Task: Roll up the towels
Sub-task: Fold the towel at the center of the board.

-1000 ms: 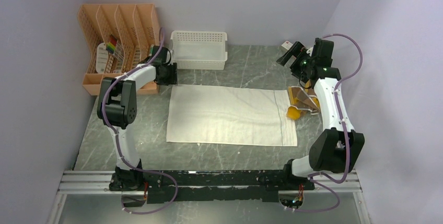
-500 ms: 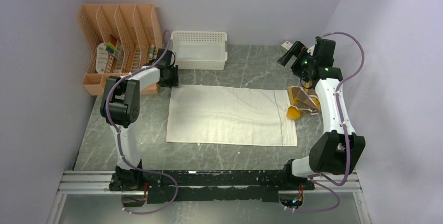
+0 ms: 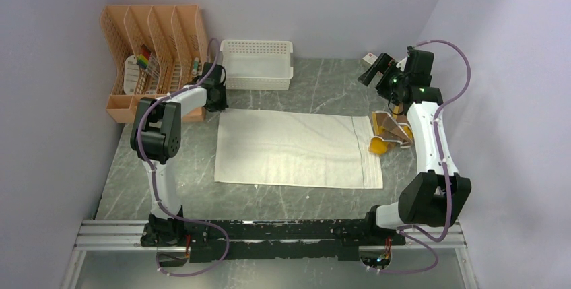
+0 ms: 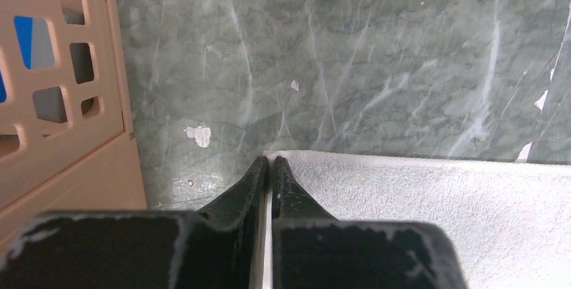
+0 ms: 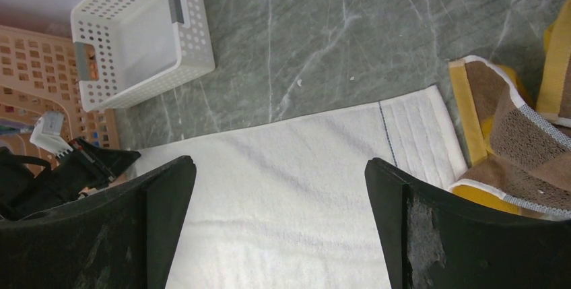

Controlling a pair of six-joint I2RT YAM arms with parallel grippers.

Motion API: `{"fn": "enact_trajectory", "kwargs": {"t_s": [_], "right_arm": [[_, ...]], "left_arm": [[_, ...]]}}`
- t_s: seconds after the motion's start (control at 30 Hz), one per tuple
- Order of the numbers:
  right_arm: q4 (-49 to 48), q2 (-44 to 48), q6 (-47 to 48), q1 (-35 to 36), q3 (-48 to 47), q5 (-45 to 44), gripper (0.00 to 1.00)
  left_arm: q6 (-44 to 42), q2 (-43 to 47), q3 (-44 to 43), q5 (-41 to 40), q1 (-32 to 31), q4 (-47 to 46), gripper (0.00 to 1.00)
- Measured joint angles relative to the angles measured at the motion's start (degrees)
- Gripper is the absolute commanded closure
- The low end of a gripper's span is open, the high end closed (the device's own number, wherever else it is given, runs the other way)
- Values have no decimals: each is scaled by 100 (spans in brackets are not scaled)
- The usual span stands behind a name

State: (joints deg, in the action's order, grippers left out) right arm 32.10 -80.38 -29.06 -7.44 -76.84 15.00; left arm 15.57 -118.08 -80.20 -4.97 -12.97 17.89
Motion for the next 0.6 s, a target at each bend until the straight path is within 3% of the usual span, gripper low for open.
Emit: {"fn": "enact_trajectory", "kwargs": {"t_s": [0.33, 0.47, 0.6], "right_arm": [[-155, -9, -17, -35, 107, -195, 0], [-466, -170, -98, 2, 444, -680, 0], [-656, -905, -20, 389, 584, -1545, 3]], "left_arm": [[-111, 33, 0, -7, -7, -4, 93], [-345, 33, -96, -44, 4, 149, 93], [-533, 31, -195, -44, 90, 271, 93]]}}
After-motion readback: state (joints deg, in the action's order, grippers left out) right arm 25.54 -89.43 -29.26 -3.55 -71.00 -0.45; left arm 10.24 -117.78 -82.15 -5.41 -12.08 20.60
